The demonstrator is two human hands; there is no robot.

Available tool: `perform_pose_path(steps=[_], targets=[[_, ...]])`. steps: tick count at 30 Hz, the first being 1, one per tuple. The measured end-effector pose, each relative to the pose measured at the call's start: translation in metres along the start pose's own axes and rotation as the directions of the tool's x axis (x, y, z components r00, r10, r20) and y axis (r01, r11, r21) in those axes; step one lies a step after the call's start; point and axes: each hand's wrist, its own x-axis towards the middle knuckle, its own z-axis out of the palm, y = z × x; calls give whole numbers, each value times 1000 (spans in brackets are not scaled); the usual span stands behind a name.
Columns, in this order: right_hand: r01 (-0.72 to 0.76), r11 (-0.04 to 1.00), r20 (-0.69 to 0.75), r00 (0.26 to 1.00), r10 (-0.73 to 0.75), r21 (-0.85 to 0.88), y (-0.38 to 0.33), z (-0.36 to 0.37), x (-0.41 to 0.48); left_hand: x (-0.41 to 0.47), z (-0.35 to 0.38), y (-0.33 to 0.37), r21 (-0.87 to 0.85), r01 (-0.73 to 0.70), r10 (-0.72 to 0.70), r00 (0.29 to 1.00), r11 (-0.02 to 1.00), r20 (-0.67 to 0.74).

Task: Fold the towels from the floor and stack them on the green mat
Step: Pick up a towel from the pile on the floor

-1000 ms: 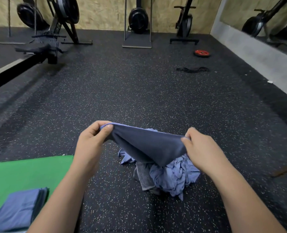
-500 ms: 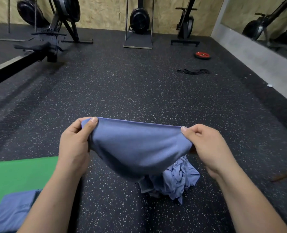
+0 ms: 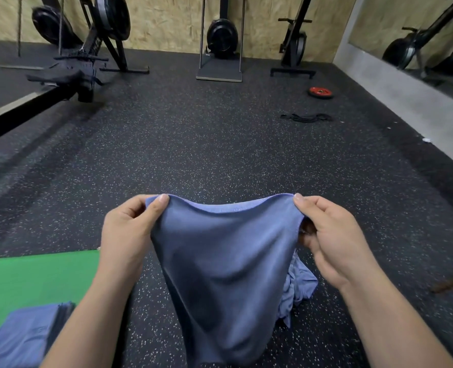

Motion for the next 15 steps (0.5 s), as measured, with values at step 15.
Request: perform_pose_path(steps=[15], targets=[[-120,966,-118,982,149,227,16,12,-5,-7,16,-18,118,109,-103,993,987,-56]])
